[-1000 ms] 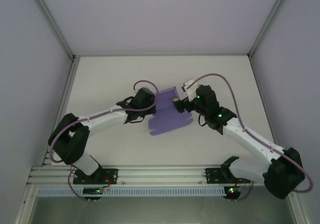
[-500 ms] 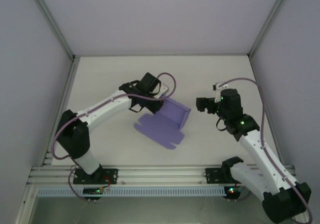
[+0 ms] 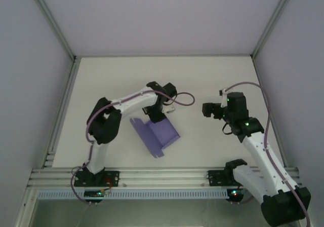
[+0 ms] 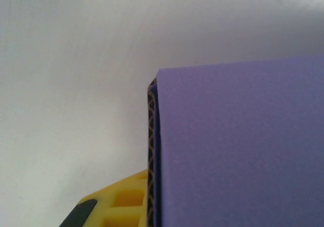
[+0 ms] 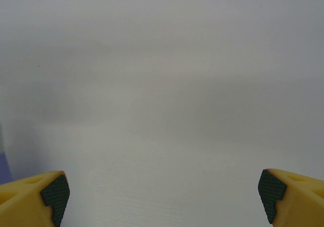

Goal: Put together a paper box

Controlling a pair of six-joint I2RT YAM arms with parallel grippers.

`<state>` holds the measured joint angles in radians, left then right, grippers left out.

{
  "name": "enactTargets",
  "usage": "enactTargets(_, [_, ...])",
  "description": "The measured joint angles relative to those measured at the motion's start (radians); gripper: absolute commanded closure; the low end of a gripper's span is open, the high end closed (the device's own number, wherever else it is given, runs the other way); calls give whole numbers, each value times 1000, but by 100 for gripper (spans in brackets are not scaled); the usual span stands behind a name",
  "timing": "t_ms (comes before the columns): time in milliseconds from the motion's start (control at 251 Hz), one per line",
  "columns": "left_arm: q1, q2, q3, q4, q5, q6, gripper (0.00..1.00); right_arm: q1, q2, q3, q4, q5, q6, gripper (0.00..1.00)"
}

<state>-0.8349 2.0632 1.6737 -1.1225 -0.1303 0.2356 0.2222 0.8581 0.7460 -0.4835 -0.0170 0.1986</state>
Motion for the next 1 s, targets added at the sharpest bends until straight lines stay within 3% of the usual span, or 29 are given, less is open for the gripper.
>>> enactTargets(148, [-37,138,89,-13,-101,4,100,-20,-1,-2,0,-14,0,1])
enactTargets(367, [-116,257,166,-82,-352,-6,100,-51,-32,-12,-15,-22,-3,1])
enactTargets(615, [-154,289,112,-27,-605,-93,100,-64,-56,-14,-12,-45,-3,1])
enactTargets(750, [-156,287,83,7,-671,-122,100,-72,-56,-16,-6,-65,-3,1])
enactTargets(1002, [-146,217,10,100,-663,-110,60,-80,-56,-16,-6,-95,-3,1])
